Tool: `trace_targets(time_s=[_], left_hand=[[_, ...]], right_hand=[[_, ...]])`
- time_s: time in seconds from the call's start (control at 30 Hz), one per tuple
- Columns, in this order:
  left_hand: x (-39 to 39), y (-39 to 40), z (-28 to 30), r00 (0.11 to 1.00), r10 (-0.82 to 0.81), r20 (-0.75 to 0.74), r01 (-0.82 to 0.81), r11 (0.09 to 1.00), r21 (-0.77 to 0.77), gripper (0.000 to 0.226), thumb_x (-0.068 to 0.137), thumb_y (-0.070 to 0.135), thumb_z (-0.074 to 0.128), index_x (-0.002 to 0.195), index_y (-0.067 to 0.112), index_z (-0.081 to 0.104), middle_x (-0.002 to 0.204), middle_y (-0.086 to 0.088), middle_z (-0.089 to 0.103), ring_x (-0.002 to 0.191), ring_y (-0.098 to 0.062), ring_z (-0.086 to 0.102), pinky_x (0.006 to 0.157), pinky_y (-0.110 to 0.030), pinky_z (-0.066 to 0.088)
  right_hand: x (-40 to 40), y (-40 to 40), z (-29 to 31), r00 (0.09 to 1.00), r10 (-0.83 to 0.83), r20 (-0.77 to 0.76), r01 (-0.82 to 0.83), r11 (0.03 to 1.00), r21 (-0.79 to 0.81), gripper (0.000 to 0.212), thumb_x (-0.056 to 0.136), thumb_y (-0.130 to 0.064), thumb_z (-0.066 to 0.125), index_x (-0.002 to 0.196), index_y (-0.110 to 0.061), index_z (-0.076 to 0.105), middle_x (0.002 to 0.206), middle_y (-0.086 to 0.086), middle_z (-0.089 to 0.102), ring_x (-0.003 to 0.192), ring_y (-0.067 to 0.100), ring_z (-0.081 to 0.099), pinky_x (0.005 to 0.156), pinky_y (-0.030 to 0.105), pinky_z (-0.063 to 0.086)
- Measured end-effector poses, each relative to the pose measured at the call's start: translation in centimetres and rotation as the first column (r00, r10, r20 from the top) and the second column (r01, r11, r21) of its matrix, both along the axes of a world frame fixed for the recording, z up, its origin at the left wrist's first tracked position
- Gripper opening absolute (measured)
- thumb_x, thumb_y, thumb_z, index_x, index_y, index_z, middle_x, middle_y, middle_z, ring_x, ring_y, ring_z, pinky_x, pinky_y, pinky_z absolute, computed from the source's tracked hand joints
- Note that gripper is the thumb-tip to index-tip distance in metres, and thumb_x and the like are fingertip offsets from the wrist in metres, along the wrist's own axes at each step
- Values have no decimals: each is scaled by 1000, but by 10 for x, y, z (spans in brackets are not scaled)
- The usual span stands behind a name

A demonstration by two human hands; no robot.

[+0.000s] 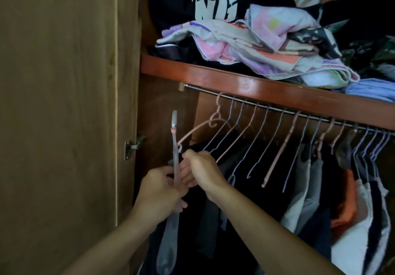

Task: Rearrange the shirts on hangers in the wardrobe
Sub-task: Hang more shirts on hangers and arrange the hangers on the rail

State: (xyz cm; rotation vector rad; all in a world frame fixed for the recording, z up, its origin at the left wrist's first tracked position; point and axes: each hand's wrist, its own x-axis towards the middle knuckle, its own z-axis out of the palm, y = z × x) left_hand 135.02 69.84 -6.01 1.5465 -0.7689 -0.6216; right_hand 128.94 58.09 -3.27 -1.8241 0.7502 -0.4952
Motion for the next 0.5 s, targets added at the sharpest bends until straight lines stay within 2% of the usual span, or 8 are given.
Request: trace_targets(time_s=[0.07,0.13,0.2,0.3,0.4,0.5], left_hand=[[15,-5,-2,998,42,57,-42,999,-4,31,86,2,68,109,23,62,78,2,75,56,-24,70,46,-28,54],[29,-9,-2,991,67,112,-66,998,-6,34,86,1,66,112,21,64,73,-1,74,52,-22,68,45,-26,52],[41,-11,0,983,60,175,-65,998,23,33,87,2,66,112,23,65,68,-3,72,51,-19,67,46,-25,51],[57,-12,3,963,28,269,-44,998,54,25,87,0,63,89,23,71,63,-4,70,49,-16,65,46,-25,49],[70,-10,8,931,7,364,-46,994,100,33,83,0,63,72,29,72,58,2,67,48,-10,64,47,-28,48],[74,-7,13,892,-14,452,-63,986,155,40,80,3,64,67,41,68,52,8,63,48,-7,62,48,-26,45]], right_hand=[[10,-7,2,1000,26,14,-24,995,-101,39,81,-34,43,71,-13,74,65,6,73,57,17,69,50,20,49],[24,-22,4,999,6,47,7,966,-257,32,84,-26,46,72,-15,73,66,5,73,61,18,70,60,29,55],[40,-42,7,999,-53,-3,45,874,-483,26,90,-19,49,87,-19,74,85,2,74,83,21,70,80,42,57],[62,-71,11,973,-82,-214,-107,665,-739,34,94,-15,48,124,-21,63,120,9,68,111,31,61,93,43,51],[85,-97,6,913,-42,-406,-332,503,-798,51,95,-11,49,146,-16,46,146,10,49,133,32,44,108,41,39],[103,-119,-5,809,-72,-583,-494,453,-742,63,99,-18,47,157,-22,24,164,6,20,149,29,17,120,42,20]])
